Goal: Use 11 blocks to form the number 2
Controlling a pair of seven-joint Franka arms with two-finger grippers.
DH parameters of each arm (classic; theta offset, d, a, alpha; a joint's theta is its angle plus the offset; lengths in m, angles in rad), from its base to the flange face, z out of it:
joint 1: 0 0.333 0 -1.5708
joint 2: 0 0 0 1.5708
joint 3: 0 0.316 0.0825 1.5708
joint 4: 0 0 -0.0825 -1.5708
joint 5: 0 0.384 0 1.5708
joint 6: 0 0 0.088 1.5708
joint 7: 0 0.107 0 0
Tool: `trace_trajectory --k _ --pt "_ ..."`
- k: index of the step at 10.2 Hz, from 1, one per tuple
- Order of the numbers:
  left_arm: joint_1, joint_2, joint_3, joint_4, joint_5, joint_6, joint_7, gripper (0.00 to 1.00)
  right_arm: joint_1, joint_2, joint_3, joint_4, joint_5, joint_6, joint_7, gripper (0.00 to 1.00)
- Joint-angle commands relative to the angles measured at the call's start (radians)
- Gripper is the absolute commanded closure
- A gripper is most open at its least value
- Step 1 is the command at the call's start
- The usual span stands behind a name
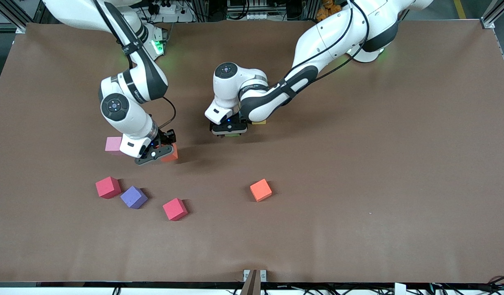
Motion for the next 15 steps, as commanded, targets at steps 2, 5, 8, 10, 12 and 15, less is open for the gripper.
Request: trace_trajectory --k 2,5,8,10,12,15 --pt "0.004 -0.008 -0.006 0.004 0.012 -0.010 0.008 0.00 0.006 0.001 0.033 0.024 0.001 -0.013 0.075 1.00" --pt "0.011 -0.034 -0.008 -0.007 0.009 -0.027 0.063 0.00 0.006 0.007 0.086 0.028 0.003 -0.012 0.199 1.00" --pt "0.074 -0.081 -0.097 -0.019 -0.057 -0.122 0.157 0.00 0.008 0.009 0.132 0.028 0.033 -0.010 0.360 1.00" --pt "0.146 -0.120 -0.190 -0.051 -0.080 -0.206 0.221 0.00 0.008 0.007 0.136 0.030 0.150 -0.012 0.382 1.00" --pt "0.325 -0.143 -0.370 -0.161 -0.082 -0.239 0.298 0.00 0.016 0.009 0.160 0.030 0.193 -0.010 0.420 1.00" --pt "0.524 -0.197 -0.498 -0.272 -0.080 -0.247 0.352 0.00 0.100 0.081 0.194 0.127 0.190 -0.012 0.610 1.00"
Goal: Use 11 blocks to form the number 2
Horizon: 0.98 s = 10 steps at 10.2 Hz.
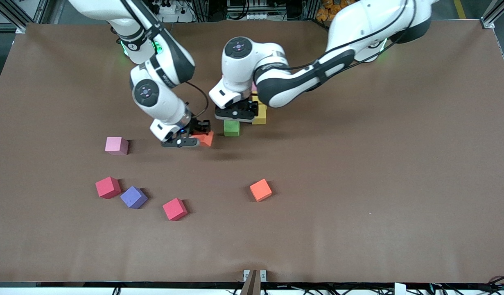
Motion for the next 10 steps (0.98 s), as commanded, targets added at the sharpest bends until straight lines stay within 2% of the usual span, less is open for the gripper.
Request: trace_trajectory --k 1,3,5,7,10 --pt "0.204 -0.049 -0.126 -0.102 -0.021 -0.001 0.096 0.00 0.094 0.104 0.010 0.139 0.001 -0.013 0.173 1.00" --pt "0.324 -0.046 -0.184 -0.099 -0.023 -0.028 0.173 0.00 0.157 0.171 0.009 0.243 -0.002 -0.029 0.279 1.00" --pt "0.405 -0.046 -0.203 -0.097 -0.023 -0.057 0.268 0.00 0.224 0.257 0.002 0.361 -0.004 -0.042 0.401 1.00" --pt "0.465 -0.041 -0.208 -0.087 -0.024 -0.064 0.372 0.00 0.246 0.288 -0.010 0.362 -0.039 -0.040 0.464 1.00" --pt "0.545 -0.032 -0.200 -0.013 -0.055 -0.064 0.525 0.00 0.260 0.302 -0.013 0.351 -0.082 -0.091 0.496 1.00"
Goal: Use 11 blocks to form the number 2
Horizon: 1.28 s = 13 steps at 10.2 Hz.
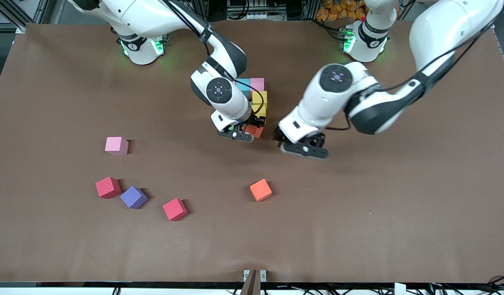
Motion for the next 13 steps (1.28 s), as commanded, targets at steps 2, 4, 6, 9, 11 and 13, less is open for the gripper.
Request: trace_trajectory --k 2,4,6,9,11,13 --pt "0.014 0.020 0.065 0.104 -0.033 0.010 0.151 0.00 0.008 0.009 -0.017 -0.005 -0.094 -0.069 0.033 1.00" --pt "-0.065 0.034 0.197 0.140 -0.021 0.192 0.213 0.00 0.008 0.009 -0.019 -0.030 -0.163 -0.069 0.026 1.00" --pt "-0.089 0.036 0.251 0.140 -0.015 0.303 0.429 0.00 0.007 0.009 -0.019 -0.030 -0.183 -0.069 0.022 1.00" --pt "-0.212 0.030 0.383 0.157 -0.013 0.409 0.626 0.00 -0.005 0.006 -0.038 -0.017 -0.184 -0.053 0.018 1.00" --pt "-0.250 0.034 0.386 0.155 -0.013 0.429 0.652 0.00 -0.033 0.009 -0.051 -0.005 -0.187 0.023 0.000 1.00" --pt "-0.300 0.062 0.427 0.160 -0.015 0.489 0.739 0.00 -0.050 0.006 -0.069 0.003 -0.188 0.039 -0.162 1.00"
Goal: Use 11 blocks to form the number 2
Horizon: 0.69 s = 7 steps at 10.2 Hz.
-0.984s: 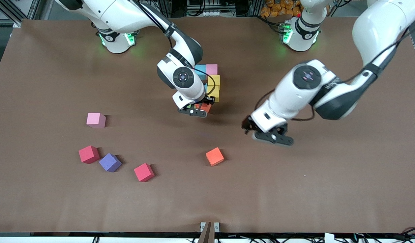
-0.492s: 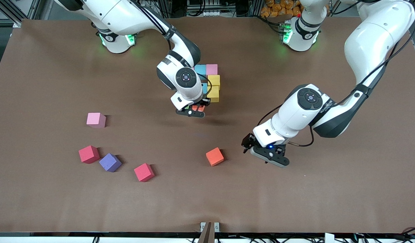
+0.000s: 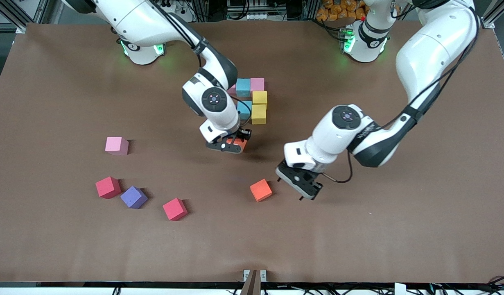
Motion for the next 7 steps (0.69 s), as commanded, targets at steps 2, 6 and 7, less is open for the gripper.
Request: trace_trajectory --k 2,6,7 --pt "-0.126 0.043 0.147 0.027 -0.003 0.213 0.078 0.00 -0.017 -0.004 -0.020 0.012 -0.055 0.003 -0.176 1.00" --pt "-0.154 0.089 0.165 0.029 0.000 0.333 0.078 0.00 -0.021 -0.007 -0.027 0.005 -0.102 -0.027 -0.269 1.00" --pt "-0.173 0.101 0.190 0.029 0.002 0.364 0.081 0.00 -0.021 -0.007 -0.027 0.005 -0.103 -0.062 -0.284 1.00"
